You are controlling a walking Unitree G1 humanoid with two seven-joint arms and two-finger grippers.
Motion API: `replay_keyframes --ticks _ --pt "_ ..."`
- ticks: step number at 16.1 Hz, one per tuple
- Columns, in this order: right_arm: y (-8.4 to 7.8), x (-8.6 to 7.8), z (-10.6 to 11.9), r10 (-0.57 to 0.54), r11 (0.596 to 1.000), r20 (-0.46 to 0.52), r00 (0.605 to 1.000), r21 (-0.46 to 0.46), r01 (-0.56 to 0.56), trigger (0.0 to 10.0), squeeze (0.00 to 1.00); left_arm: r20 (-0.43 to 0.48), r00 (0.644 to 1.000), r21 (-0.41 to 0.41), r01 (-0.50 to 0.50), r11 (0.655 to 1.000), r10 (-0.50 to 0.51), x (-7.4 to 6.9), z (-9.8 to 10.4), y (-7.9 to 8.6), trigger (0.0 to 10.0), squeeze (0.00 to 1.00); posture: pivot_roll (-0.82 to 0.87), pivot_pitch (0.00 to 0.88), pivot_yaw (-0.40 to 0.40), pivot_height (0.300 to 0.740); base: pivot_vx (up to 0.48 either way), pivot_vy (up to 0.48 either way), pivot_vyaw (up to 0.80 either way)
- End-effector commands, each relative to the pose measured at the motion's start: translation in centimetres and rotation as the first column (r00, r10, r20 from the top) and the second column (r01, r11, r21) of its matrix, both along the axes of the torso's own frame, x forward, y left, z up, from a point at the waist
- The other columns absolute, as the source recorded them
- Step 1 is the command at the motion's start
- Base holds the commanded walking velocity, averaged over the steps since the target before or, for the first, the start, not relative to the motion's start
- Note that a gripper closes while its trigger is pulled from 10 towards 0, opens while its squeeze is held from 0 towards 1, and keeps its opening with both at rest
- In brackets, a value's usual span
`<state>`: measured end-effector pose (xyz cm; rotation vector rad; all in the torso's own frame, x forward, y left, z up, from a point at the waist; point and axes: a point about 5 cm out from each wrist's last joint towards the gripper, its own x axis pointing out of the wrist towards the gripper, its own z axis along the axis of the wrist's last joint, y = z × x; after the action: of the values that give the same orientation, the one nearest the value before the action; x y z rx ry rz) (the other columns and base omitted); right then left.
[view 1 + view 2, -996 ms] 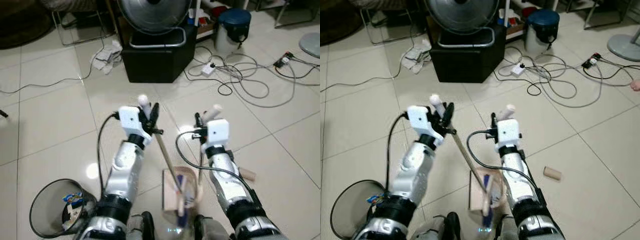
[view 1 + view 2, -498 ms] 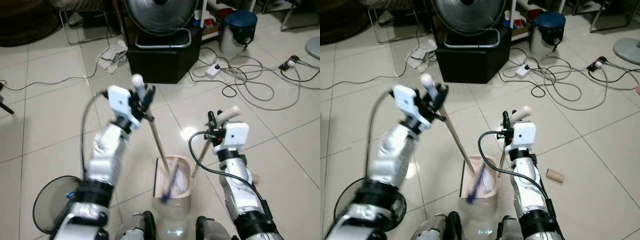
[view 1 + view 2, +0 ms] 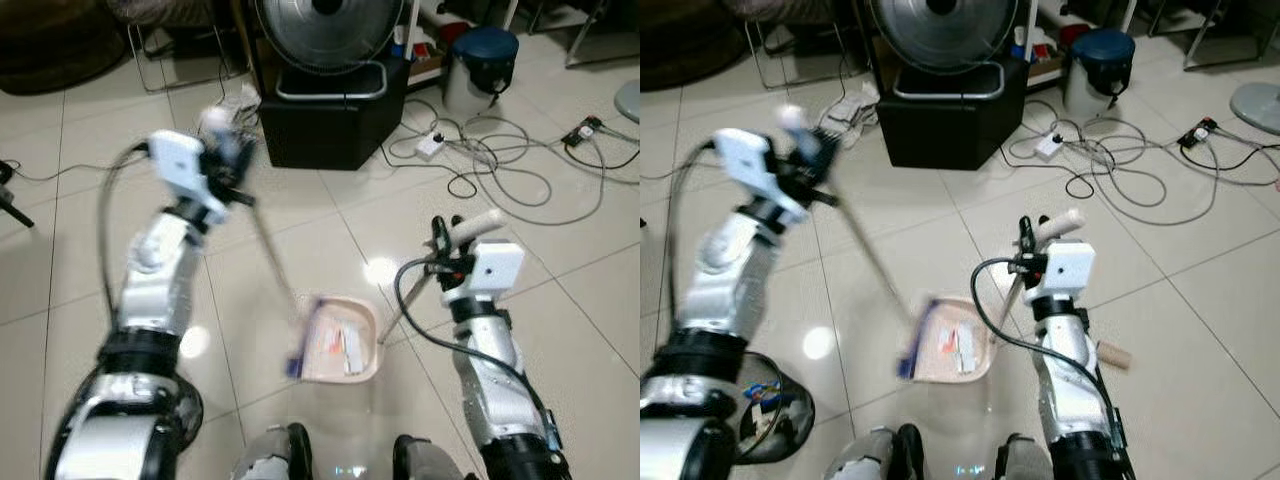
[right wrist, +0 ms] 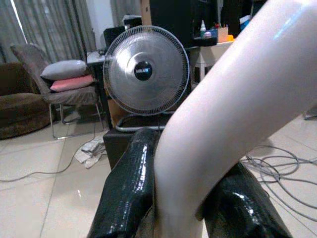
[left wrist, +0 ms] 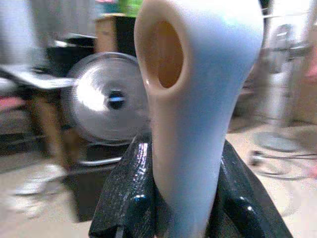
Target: Sweep floor
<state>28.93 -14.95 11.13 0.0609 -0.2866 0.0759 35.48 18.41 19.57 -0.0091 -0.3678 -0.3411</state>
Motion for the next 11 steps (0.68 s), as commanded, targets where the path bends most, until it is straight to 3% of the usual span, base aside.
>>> replay_keyframes --ticks 1,6,8,11 --pt "-0.3 -0.2 0.9 -0.001 0.999 0.026 1.0 0.032 0.0 10.0 0.0 0.06 0.997 0.015 -0.053 0.998 0.052 0.0 1.0 1.1 10.0 0.0 -0.03 0.105 0.113 0.74 0.0 0.0 0.0" --pt "-1.6 -1.3 2.4 -0.02 0.999 0.047 0.999 0.05 0.017 10.0 0.0 0.013 0.998 0.035 -0.064 0.997 0.064 -0.5 -0.9 1.1 10.0 0.0 -0.03 0.098 0.115 0.74 0.0 0.0 0.0" --pt "-2.2 -1.5 4.4 -0.042 0.995 0.067 0.997 0.089 0.036 10.0 0.0 -0.032 0.996 0.078 -0.077 0.994 0.08 -1.2 -3.1 0.4 10.0 0.0 -0.04 0.095 0.115 0.74 0.0 0.0 0.0" --pt "-2.7 -1.5 8.3 -0.071 0.993 0.14 0.988 0.104 0.057 10.0 0.0 -0.099 0.985 0.143 -0.124 0.982 0.139 -2.4 -5.9 0.6 10.0 0.0 -0.05 0.088 0.118 0.74 0.0 0.0 0.0"
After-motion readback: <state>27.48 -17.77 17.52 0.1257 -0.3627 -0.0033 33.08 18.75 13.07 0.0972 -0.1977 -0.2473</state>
